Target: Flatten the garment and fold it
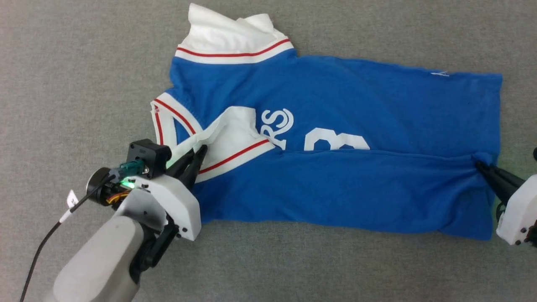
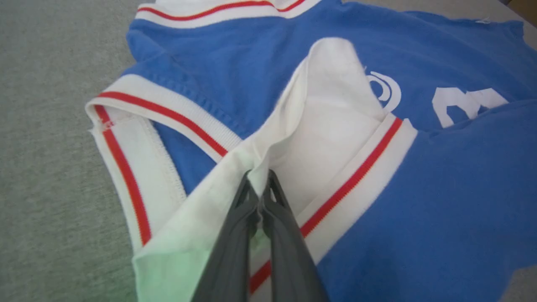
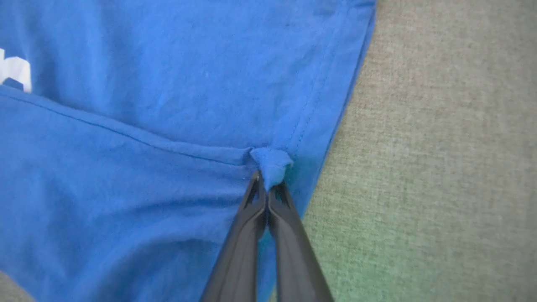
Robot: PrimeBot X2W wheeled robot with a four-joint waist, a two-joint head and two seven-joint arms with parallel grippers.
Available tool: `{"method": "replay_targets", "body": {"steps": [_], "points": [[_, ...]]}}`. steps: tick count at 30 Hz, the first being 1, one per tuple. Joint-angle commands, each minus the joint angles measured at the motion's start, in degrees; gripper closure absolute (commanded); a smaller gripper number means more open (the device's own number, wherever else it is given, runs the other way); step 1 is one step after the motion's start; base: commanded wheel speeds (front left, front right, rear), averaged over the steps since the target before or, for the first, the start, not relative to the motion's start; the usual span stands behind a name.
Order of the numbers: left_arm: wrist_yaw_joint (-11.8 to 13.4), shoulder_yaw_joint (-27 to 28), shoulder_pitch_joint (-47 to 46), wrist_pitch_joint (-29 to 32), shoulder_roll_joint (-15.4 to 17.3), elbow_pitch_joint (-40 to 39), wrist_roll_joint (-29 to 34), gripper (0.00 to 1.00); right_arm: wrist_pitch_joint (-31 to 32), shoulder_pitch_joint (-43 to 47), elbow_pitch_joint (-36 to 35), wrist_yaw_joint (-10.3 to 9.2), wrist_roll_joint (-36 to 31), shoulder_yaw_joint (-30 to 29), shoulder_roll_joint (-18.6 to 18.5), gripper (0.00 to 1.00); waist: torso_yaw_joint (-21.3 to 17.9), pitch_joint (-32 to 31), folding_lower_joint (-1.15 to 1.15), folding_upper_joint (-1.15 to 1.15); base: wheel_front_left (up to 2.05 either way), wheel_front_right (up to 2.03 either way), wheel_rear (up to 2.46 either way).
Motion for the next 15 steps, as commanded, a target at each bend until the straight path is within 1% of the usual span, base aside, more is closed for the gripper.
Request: {"method": "replay_targets", "body": {"steps": [1,2,3,5,6,7,11,13,15], "points": [[0.0,0.0,-1.0,-0.2,-0.2,0.5,0.3,0.72,-0.2,-0.7,0.4,-0.06,0.3,0.1,-0.1,0.87,0.1,0.1,0.00,0.00,0.00,0.00,0.00],[0.1,0.0,-1.3,-0.6,-0.5,1.2,0.4,0.69,-0.5,-0.9,0.8,-0.06,0.5,0.1,-0.1,0.63,0.1,0.1,0.00,0.00,0.00,0.00,0.00],[0.4,0.1,-1.5,-1.1,-0.7,1.8,0.6,0.59,-1.0,-1.1,1.0,-0.06,0.6,0.1,0.0,0.00,0.2,0.0,0.00,0.00,0.00,0.00,0.00],[1.1,0.5,-1.8,-2.2,-1.2,2.8,0.9,0.25,-2.2,-1.2,1.4,-0.06,1.1,0.3,0.2,0.00,0.3,-0.4,0.00,0.00,0.00,0.00,0.00],[1.3,0.7,-1.8,-2.6,-1.3,3.0,0.9,0.14,-2.8,-1.2,1.5,-0.06,1.4,0.3,0.3,0.00,0.4,-0.8,0.00,0.00,0.00,0.00,0.00],[1.8,1.0,-1.6,-3.3,-1.4,3.1,0.9,0.00,-3.6,-1.2,1.5,-0.06,1.6,0.2,0.5,0.00,0.4,-1.3,0.00,0.00,0.00,0.00,0.00],[3.8,2.8,0.7,-7.3,-1.8,2.0,0.6,0.00,-6.1,-0.1,0.5,-0.06,2.4,-0.5,1.0,0.00,0.3,-4.2,0.00,0.00,0.00,0.00,0.00],[4.9,3.7,3.3,-9.3,-1.8,-0.1,0.2,0.00,-7.5,1.4,-0.7,-0.06,2.5,-1.5,1.5,0.00,0.3,-6.0,0.00,0.00,0.00,0.00,0.00],[6.7,4.8,6.8,-11.5,-1.6,-3.1,-0.1,0.00,-9.0,3.4,-2.4,-0.06,2.4,-3.4,2.6,0.00,0.4,-7.7,0.00,0.00,0.00,0.00,0.00]]}}
